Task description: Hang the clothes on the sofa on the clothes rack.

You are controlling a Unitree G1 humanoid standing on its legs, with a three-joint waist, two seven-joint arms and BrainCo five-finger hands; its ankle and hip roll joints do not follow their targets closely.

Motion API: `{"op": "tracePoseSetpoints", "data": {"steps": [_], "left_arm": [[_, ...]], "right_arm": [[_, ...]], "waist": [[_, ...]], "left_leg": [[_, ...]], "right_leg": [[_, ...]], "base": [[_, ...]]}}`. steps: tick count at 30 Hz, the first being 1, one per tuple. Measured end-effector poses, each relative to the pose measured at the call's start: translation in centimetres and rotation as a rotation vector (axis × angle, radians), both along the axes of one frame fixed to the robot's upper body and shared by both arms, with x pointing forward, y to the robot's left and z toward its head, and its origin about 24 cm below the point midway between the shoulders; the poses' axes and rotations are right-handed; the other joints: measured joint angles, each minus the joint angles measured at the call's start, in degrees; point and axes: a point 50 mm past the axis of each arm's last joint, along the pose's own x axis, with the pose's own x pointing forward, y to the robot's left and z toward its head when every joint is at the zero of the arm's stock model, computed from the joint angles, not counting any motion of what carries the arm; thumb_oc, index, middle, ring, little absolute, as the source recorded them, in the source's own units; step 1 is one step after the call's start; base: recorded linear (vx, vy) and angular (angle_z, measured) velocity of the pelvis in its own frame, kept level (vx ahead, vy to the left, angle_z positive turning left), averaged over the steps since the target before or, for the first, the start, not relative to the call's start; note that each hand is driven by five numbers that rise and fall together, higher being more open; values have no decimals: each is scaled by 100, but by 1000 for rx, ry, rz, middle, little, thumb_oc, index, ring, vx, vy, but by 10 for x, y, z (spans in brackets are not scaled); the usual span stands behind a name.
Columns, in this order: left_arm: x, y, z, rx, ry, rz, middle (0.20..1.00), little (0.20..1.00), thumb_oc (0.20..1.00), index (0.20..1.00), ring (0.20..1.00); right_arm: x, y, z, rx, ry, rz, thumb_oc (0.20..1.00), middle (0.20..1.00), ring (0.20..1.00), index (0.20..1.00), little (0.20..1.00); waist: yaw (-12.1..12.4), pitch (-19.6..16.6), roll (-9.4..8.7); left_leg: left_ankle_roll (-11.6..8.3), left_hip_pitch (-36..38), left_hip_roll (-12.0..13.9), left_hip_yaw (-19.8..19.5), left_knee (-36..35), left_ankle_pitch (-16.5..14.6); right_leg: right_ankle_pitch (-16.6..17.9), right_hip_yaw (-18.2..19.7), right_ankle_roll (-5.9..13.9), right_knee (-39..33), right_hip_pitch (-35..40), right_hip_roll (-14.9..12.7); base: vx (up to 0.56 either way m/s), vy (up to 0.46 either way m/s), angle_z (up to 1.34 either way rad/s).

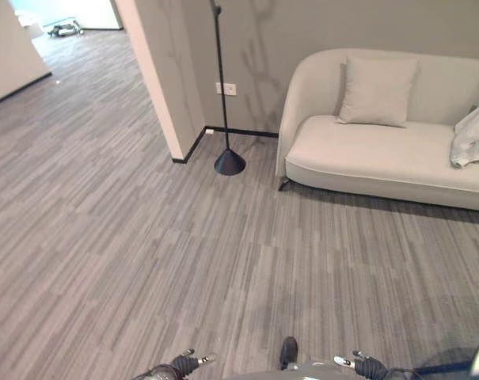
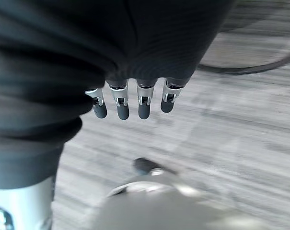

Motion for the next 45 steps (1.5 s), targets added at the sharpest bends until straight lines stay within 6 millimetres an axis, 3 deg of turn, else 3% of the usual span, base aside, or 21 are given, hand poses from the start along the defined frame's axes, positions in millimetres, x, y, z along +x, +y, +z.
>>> {"op": "tracePoseSetpoints", "data": {"steps": [2,3,7,9,12,13,15,17,21,22,29,30,31,34,35,36,38,39,41,43,45], "left_arm": [[10,-2,2,-8,-36,-3,1000,1000,1000,1000,1000],[14,-4,3,-15,-50,-5,1000,1000,1000,1000,1000],[22,13,9,17,-84,1,1000,1000,1000,1000,1000],[18,20,9,34,-74,2,1000,1000,1000,1000,1000],[-1,17,3,25,-10,10,1000,1000,1000,1000,1000],[-8,12,1,16,18,13,1000,1000,1000,1000,1000],[-5,8,0,6,20,8,1000,1000,1000,1000,1000],[-11,10,-1,10,44,17,1000,1000,1000,1000,1000],[-10,13,0,17,40,16,1000,1000,1000,1000,1000],[-9,16,1,25,31,31,1000,1000,1000,1000,1000],[-1,40,8,75,1,86,1000,1000,1000,1000,1000],[7,40,10,79,-21,66,1000,1000,1000,1000,1000],[11,40,10,77,-30,64,1000,1000,1000,1000,1000],[20,33,11,65,-47,41,1000,1000,1000,1000,1000],[29,32,13,64,-71,36,1000,1000,1000,1000,1000],[21,30,11,64,-50,19,1000,1000,1000,1000,1000],[12,24,7,49,-29,22,1000,1000,1000,1000,1000],[9,30,8,63,-20,29,1000,1000,1000,1000,1000],[16,43,13,98,-48,24,1000,1000,1000,1000,1000],[-14,52,8,128,45,67,1000,1000,1000,1000,1000],[-25,47,5,114,71,87,1000,1000,1000,1000,1000]], "right_arm": [[9,7,1,17,-29,7,1000,1000,1000,1000,1000],[11,9,2,19,-36,24,1000,1000,1000,1000,1000],[12,17,1,43,-39,24,1000,1000,1000,1000,1000],[6,14,-1,36,-20,14,1000,1000,1000,1000,1000],[0,8,-1,13,-1,7,1000,1000,1000,1000,1000],[-1,6,-2,7,8,6,1000,1000,1000,1000,1000],[1,2,0,-3,5,5,1000,1000,1000,1000,1000],[3,4,0,5,-3,3,1000,1000,1000,1000,1000],[1,4,-1,6,7,-4,1000,1000,1000,1000,1000],[4,5,-1,7,5,-3,1000,1000,1000,1000,1000],[4,21,-5,52,25,3,1000,1000,1000,1000,1000],[-8,28,-9,69,68,19,1000,1000,1000,1000,1000],[-6,29,-9,74,65,23,1000,1000,1000,1000,1000],[-3,26,-7,68,56,28,1000,1000,1000,1000,1000],[5,23,-5,62,34,26,1000,1000,1000,1000,1000],[19,20,0,53,-11,34,1000,1000,1000,1000,1000],[17,18,1,50,-23,38,1000,1000,1000,1000,1000],[14,26,-2,67,-10,51,1000,1000,1000,1000,1000],[9,33,-4,87,9,68,1000,1000,1000,1000,1000],[-3,41,-8,104,52,71,1000,1000,1000,1000,1000],[-6,40,-9,102,60,67,1000,1000,1000,1000,1000]], "waist": [[38,3,-124],[26,30,-192],[138,97,-623],[147,117,-654],[282,163,-454],[423,173,-419],[570,361,-149],[874,467,109],[1020,542,37],[1054,622,-129],[990,275,-455],[1065,-1,-719],[1081,-45,-772],[967,-82,-425],[886,-17,-338],[814,38,21],[716,-25,363],[708,3,43],[739,76,-160],[957,44,-340],[924,43,-330]], "left_leg": [[-95,-902,275,19,1751,134],[56,-1261,450,203,2602,196],[55,-2587,626,142,4147,194],[46,-2912,649,184,3734,165],[-227,-3241,300,116,1084,342],[-325,-3094,69,84,-279,615],[-384,-3168,-190,-47,-1529,1012],[-468,-3491,-180,178,-1521,1036],[-441,-3450,-73,391,-1480,1072],[-416,-3270,-199,466,-1482,1133],[-310,-2704,-547,614,-1484,1199],[125,-2859,-797,586,-1027,1169],[127,-2768,-828,614,-1053,1167],[23,-2427,-755,615,-1359,962],[572,-2596,-746,547,-536,529],[882,-2346,-708,519,-500,679],[581,-1954,-657,491,-1094,557],[192,-1960,-811,574,-727,352],[1038,-2350,-737,293,260,136],[909,-1923,-890,304,-126,161],[891,-1810,-884,110,-247,163]], "right_leg": [[-238,130,-67,70,133,58],[-288,146,-60,42,269,66],[-606,534,-337,-132,914,-9],[-645,636,-311,-344,1282,-12],[-773,896,-179,-389,1457,-103],[-810,1014,-111,-394,1482,-153],[-897,1109,36,-392,1606,-126],[-1005,1363,49,-389,1729,-62],[-1345,1617,443,-316,1969,-154],[-1467,1631,647,-114,1982,-343],[-1048,898,622,296,2117,-769],[-1213,961,709,370,1971,-1056],[-1175,954,774,407,2049,-1088],[-1023,829,943,1858,1538,-960],[-1018,1037,1181,2883,1084,-1082],[-1096,989,1331,4071,522,-1076],[-1315,189,1038,3355,348,-1080],[-1209,241,908,2699,249,-1322],[-1112,365,1236,2096,46,-1785],[-621,330,1247,-105,490,-1873],[-313,274,1153,-403,395,-1903]], "base": [[186,-264,-24],[206,-300,-20],[192,-190,-31],[191,-71,-33],[228,-12,-43],[236,-2,-40],[194,-8,-33],[294,18,-61],[262,38,-38],[406,105,-73],[401,141,-69],[359,176,-54],[487,247,-57],[261,169,8],[307,122,6],[295,27,-9],[221,-60,1],[223,-133,33],[240,-163,13],[185,-160,-17],[180,-186,45]]}}
